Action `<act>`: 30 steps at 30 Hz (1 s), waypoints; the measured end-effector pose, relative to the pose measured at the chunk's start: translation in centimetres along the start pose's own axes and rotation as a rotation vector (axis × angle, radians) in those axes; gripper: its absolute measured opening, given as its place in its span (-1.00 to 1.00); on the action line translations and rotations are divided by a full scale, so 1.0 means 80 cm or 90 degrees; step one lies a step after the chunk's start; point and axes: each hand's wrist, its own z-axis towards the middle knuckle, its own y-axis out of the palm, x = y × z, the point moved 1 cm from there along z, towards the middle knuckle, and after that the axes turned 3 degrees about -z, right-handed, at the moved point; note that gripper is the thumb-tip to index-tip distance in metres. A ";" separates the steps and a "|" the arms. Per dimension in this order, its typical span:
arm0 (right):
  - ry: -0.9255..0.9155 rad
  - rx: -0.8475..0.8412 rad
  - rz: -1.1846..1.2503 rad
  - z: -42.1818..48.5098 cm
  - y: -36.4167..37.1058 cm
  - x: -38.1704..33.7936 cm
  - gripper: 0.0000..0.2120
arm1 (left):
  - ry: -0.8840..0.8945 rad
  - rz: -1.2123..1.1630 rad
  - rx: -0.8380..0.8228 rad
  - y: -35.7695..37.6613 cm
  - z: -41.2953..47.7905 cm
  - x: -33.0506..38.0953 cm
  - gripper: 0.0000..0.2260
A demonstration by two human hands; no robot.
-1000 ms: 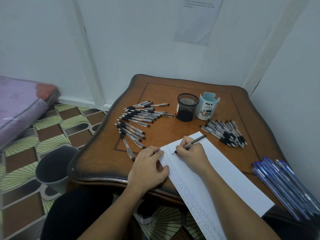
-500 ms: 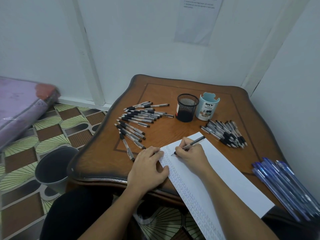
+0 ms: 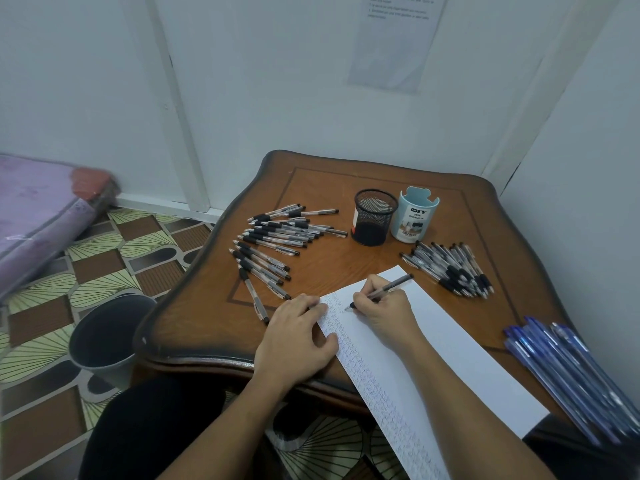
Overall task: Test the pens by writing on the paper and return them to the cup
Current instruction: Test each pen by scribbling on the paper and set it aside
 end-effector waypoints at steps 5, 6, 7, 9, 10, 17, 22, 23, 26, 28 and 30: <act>0.007 0.007 -0.023 0.000 -0.001 0.000 -0.75 | 0.000 0.003 -0.006 0.000 0.000 0.000 -0.41; 0.003 0.005 -0.030 0.000 -0.001 -0.001 -0.75 | 0.001 0.002 -0.006 -0.001 0.000 0.000 -0.40; 0.001 -0.003 -0.034 0.000 0.000 0.000 -0.75 | 0.002 0.000 -0.003 -0.001 0.000 -0.001 -0.39; 0.001 0.003 -0.043 0.002 0.000 0.003 -0.77 | 0.001 -0.006 -0.002 0.000 0.000 -0.001 -0.40; 0.007 0.024 -0.032 0.004 -0.002 0.002 -0.77 | 0.000 -0.008 -0.002 0.000 0.000 -0.001 -0.42; 0.142 0.055 0.207 0.019 -0.020 -0.001 -0.79 | 0.000 -0.001 -0.034 -0.002 0.001 -0.002 -0.42; 0.133 -0.024 0.179 0.020 -0.020 -0.008 -0.55 | -0.004 -0.002 -0.030 -0.001 0.001 -0.002 -0.40; 0.132 -0.035 0.175 0.021 -0.020 -0.009 -0.41 | -0.003 -0.003 -0.026 -0.001 0.001 -0.002 -0.38; 0.119 -0.052 0.190 0.020 -0.021 -0.013 -0.21 | -0.004 -0.003 -0.017 0.000 0.000 -0.002 -0.34; 0.106 -0.039 0.205 0.022 -0.024 -0.012 -0.32 | -0.006 -0.008 -0.013 -0.001 0.000 -0.001 -0.34; 0.095 -0.025 0.191 0.025 -0.030 -0.016 -0.42 | -0.010 -0.010 -0.013 -0.001 0.000 0.000 -0.33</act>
